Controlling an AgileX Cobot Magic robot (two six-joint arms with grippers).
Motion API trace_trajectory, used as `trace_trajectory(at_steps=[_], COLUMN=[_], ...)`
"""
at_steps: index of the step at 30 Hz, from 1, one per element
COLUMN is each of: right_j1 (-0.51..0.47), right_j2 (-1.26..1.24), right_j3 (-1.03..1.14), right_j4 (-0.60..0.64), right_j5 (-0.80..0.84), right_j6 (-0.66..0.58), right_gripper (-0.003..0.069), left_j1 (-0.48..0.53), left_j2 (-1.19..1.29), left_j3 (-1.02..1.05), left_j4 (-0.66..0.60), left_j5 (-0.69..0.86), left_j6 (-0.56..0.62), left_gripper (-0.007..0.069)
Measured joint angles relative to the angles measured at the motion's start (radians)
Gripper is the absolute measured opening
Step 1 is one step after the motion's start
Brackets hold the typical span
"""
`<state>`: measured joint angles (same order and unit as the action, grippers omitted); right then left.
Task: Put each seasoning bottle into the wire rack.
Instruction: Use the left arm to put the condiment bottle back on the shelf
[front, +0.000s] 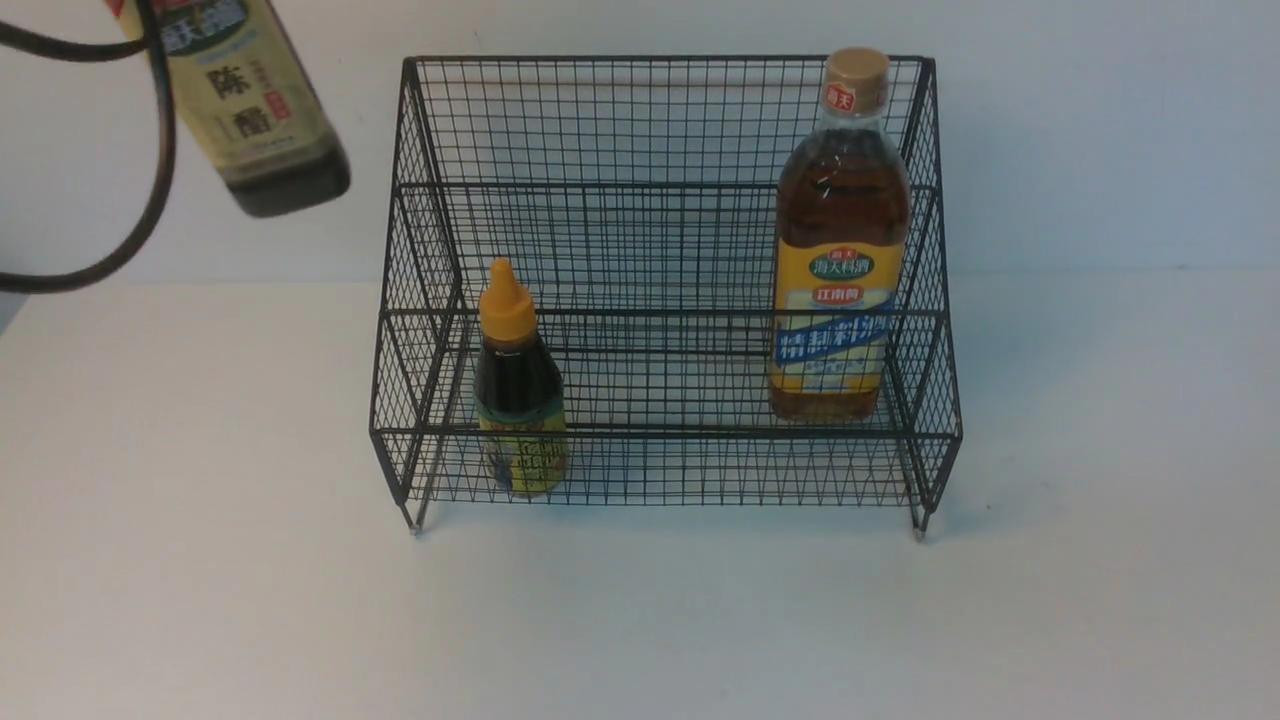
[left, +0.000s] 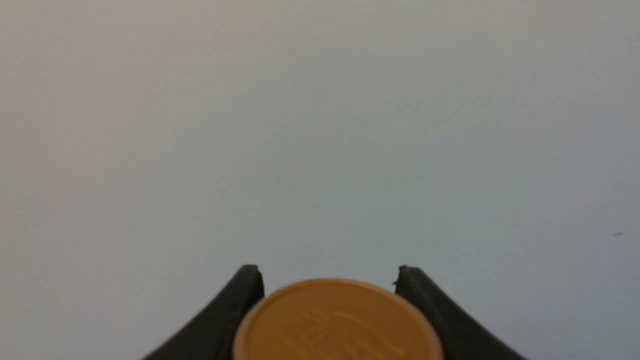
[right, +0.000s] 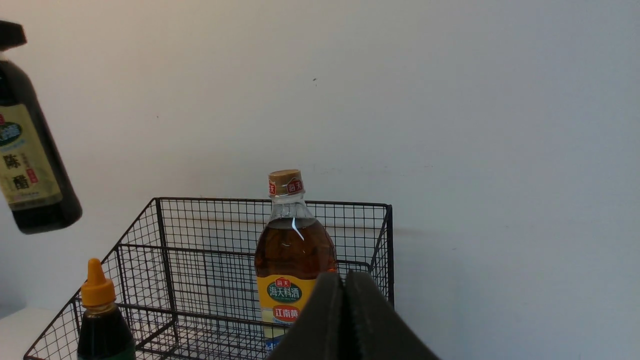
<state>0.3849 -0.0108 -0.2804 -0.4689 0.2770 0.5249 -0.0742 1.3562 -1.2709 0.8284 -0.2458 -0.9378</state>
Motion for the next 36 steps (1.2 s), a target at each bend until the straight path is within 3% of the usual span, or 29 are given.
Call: trace_trajectory(at_steps=[3,10,18,25,36], right_j1=[0.0,0.0,0.0,0.0,0.0], right_j2=[0.0,0.0,0.0,0.0,0.0], right_j3=[0.0,0.0,0.0,0.0,0.0], right_j4=[0.0,0.0,0.0,0.0,0.0], right_j5=[0.0,0.0,0.0,0.0,0.0], right_j6=[0.0,0.0,0.0,0.0,0.0], right_gripper=[-0.0015,-0.0015,-0.0015,-0.0015,-0.0015], left_j1=[-0.095,-0.2,-0.207,-0.207,-0.207], left_j2=[0.053,0.149,0.228,0.278,0.333], left_j3=[-0.063,-0.122,-0.126,-0.126,-0.126], left_j4=[0.062,0.071,0.08,0.173,0.401], left_j5=[0.035,0.106,0.059,0.044,0.039], left_j6=[-0.04,-0.03,-0.028,-0.054,-0.285], left_gripper=[0.0307,0.0307,0.0307,0.0307,0.0307])
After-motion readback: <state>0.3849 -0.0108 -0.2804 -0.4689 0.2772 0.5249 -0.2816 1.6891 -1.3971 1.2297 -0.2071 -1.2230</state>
